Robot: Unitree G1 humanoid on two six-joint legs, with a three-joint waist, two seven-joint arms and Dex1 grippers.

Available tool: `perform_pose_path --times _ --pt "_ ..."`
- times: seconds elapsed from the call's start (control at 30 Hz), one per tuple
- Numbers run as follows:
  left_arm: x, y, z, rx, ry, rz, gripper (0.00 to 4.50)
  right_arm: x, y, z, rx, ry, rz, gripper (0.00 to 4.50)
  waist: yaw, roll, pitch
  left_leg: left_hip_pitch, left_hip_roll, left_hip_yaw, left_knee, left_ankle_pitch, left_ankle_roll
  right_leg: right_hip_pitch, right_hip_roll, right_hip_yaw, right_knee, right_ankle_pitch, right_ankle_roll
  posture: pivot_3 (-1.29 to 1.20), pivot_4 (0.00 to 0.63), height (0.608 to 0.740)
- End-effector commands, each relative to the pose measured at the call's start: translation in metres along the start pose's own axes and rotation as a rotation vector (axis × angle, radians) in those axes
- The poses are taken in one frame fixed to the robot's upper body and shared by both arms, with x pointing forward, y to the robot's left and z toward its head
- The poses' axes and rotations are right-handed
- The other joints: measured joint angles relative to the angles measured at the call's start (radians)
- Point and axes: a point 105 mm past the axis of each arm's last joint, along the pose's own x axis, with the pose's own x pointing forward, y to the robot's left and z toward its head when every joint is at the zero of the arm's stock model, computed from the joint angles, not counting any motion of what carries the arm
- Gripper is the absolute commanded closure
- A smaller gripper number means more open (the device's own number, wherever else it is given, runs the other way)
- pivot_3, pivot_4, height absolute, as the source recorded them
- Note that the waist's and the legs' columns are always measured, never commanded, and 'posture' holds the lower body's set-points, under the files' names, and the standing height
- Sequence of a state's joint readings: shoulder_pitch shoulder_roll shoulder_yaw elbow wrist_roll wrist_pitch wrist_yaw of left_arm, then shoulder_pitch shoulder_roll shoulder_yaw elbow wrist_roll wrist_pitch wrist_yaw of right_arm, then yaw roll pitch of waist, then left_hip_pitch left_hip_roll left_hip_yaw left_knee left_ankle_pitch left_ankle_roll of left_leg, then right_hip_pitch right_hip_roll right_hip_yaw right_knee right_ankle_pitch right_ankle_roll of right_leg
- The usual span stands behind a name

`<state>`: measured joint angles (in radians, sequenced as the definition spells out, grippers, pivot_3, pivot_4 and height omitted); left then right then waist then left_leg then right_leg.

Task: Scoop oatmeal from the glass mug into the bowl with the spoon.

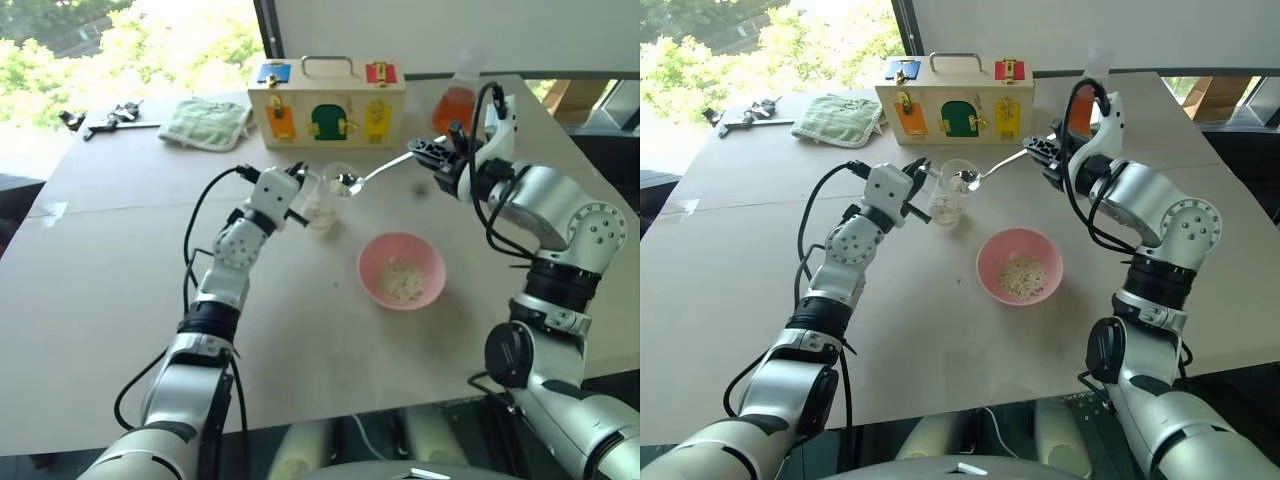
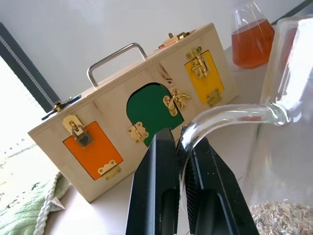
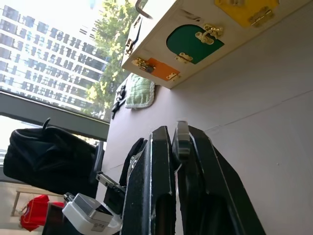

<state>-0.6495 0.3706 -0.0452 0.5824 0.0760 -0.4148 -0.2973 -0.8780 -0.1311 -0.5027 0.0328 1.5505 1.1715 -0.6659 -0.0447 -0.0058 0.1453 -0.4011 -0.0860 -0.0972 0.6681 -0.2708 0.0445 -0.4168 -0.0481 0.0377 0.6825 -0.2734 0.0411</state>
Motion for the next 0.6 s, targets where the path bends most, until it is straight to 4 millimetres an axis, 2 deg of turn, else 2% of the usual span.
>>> perform_pose_path --times 0.03,0.3,0.6 --pt "-0.004 0.015 0.004 0.015 -0.027 0.06 4.48 -0.008 -0.004 0.012 0.025 -0.056 -0.024 4.5 0.0 0.0 0.0 0.0 0.0 0.0 0.0 0.0 0.0 0.0 0.0 0.0 0.0 0.0 0.0 0.0 0.15 0.74" --pt "0.0 0.015 0.005 -0.029 -0.032 0.081 4.48 -0.015 -0.004 0.02 0.136 -0.092 -0.034 4.5 -0.001 0.0 0.0 0.001 0.0 0.002 0.0 0.0 0.0 0.0 0.0 0.002 0.001 0.0 0.0 0.0 0.15 0.74" --pt "0.015 -0.002 0.018 -0.077 -0.087 0.043 4.48 -0.024 0.0 0.023 0.194 -0.105 -0.036 4.5 0.004 0.0 0.0 0.001 0.0 0.002 0.0 0.0 0.0 0.0 0.0 0.002 0.001 0.0 0.0 0.0 0.15 0.74"
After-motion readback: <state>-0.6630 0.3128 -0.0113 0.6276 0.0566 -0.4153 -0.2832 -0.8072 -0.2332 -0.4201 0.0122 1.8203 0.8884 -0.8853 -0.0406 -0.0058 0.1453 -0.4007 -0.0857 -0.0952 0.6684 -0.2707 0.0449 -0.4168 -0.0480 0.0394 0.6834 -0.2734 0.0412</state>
